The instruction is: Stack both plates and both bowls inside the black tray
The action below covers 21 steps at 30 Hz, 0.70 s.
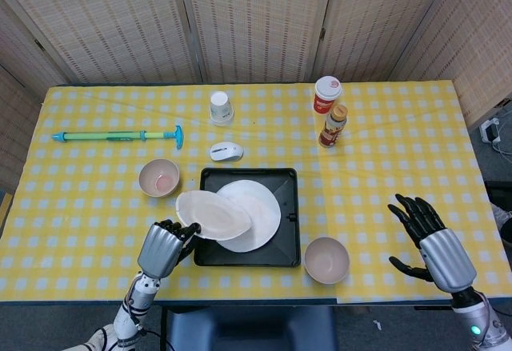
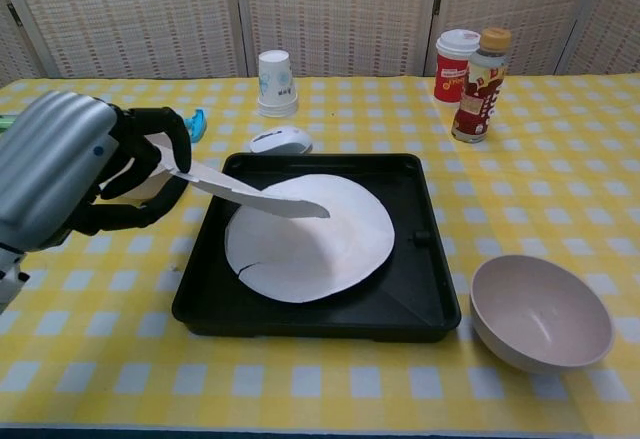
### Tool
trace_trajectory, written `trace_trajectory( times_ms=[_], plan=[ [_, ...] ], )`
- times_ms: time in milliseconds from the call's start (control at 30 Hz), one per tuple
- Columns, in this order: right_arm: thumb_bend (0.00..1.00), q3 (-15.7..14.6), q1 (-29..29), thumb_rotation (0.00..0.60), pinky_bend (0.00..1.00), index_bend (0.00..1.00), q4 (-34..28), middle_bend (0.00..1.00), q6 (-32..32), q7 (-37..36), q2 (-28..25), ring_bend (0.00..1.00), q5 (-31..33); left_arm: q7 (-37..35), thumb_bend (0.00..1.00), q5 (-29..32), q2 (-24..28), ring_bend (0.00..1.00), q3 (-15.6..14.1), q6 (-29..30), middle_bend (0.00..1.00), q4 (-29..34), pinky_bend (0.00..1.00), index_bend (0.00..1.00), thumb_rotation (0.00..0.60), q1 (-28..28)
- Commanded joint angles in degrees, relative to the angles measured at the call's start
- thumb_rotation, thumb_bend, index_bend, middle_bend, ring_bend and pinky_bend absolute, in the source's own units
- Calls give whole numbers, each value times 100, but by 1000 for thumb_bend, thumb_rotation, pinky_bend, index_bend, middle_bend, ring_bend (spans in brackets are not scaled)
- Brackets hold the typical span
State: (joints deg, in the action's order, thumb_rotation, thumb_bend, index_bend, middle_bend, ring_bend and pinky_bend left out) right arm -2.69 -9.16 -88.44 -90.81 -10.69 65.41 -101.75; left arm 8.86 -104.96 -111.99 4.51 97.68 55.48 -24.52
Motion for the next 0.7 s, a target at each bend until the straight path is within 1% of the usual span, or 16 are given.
trace_trajectory(
  times_ms=[33, 167, 367, 567, 700],
  plan=[
    [217, -5, 21, 600, 46, 0, -54, 0, -88, -236, -105, 0, -26, -113, 597, 94, -169, 966, 107, -99, 1000, -166, 1000, 640, 600, -147],
    [217, 9, 70, 600, 46, 0, -91, 0, -270, -615, -287, 0, -33, -286, 598, 169, -365, 966, 239, -197, 1000, -419, 1000, 640, 600, -372],
    [217, 60, 138, 600, 46, 0, -87, 0, -453, -964, -431, 0, 10, -436, 598, 263, -653, 967, 282, -331, 1000, -807, 1000, 641, 600, -601],
    [217, 100, 192, 600, 46, 0, -68, 0, -554, -1052, -491, 0, 27, -514, 600, 375, -942, 969, 381, -460, 1000, -1303, 1000, 641, 600, -880],
    [217, 132, 214, 600, 46, 0, -56, 0, -577, -1111, -516, 0, 72, -607, 601, 469, -1115, 970, 397, -508, 1000, -1577, 1000, 641, 600, -980]
  ],
)
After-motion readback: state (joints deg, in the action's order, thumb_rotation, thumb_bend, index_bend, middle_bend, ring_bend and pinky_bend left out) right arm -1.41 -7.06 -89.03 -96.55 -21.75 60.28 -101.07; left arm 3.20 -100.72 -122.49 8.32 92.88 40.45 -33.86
